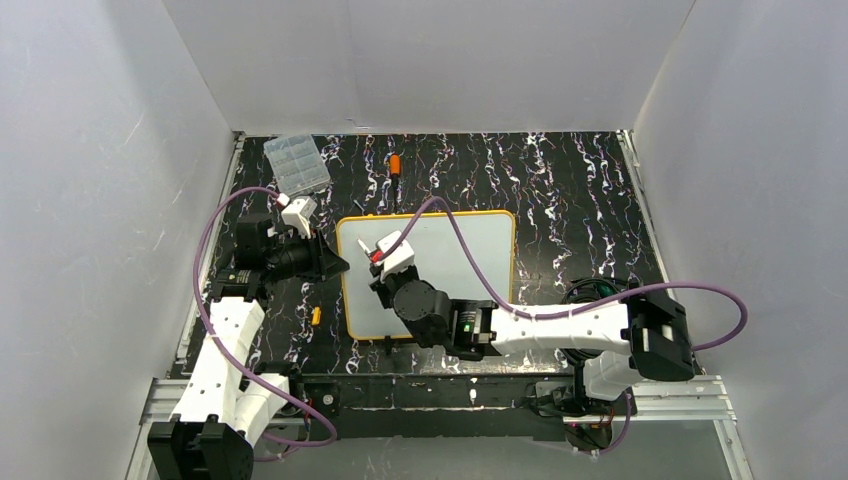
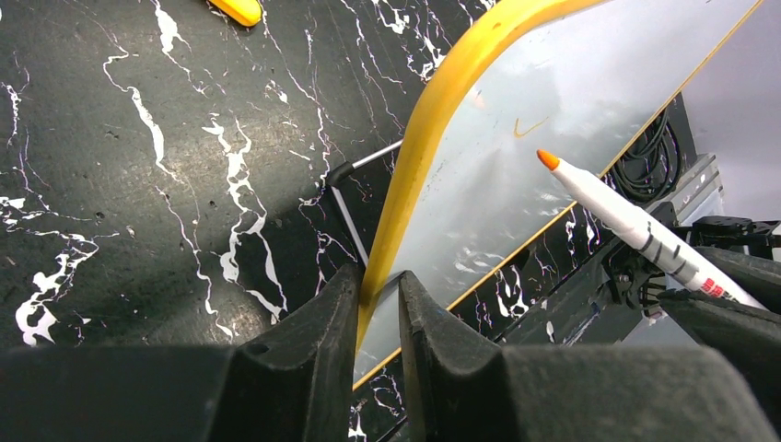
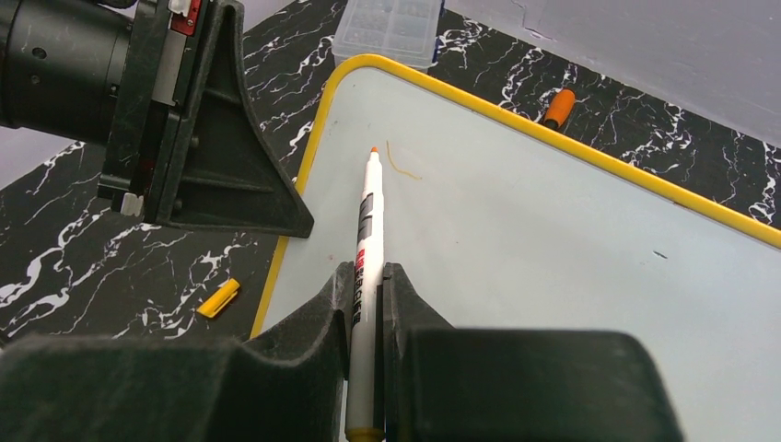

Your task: Write a sentence on the whiteboard

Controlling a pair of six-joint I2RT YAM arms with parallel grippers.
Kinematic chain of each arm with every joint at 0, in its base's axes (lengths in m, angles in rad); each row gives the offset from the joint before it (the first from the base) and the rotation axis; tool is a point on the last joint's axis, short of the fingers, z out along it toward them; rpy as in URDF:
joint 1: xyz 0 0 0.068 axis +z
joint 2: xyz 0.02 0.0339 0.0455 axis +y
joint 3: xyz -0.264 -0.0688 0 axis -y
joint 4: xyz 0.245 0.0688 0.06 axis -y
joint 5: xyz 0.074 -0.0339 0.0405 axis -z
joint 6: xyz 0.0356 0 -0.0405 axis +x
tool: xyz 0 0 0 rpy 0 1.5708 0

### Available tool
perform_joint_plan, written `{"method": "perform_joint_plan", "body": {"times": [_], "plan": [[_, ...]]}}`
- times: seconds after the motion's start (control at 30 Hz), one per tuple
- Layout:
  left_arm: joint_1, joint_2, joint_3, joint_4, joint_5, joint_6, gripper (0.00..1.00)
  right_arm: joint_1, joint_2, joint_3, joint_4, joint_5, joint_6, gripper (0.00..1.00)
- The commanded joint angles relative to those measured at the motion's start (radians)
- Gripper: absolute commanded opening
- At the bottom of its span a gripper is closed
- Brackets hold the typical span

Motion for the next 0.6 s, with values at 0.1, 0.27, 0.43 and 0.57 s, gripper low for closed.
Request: {"method": "perform_joint_plan", "body": {"times": [0.1, 0.27, 0.43, 0.57], "plan": [[-0.003, -0.008, 0.018, -0.003, 0.035, 0.006, 0.18, -0.018, 0.025, 0.062, 0.042, 0.020, -0.021, 0.01], [-0.004, -0.009, 0.018, -0.004, 0.033, 0.009, 0.18, -0.022, 0.028, 0.060, 0.011, 0.023, -0.001, 0.01], [-0.004, -0.011, 0.018, -0.004, 0.033, 0.009, 0.18, -0.022, 0.025, 0.040, -0.029, 0.017, 0.043, 0.01], [-0.004, -0.015, 0.018, -0.004, 0.030, 0.009, 0.18, -0.022, 0.010, 0.007, -0.053, 0.009, 0.087, 0.01]]}}
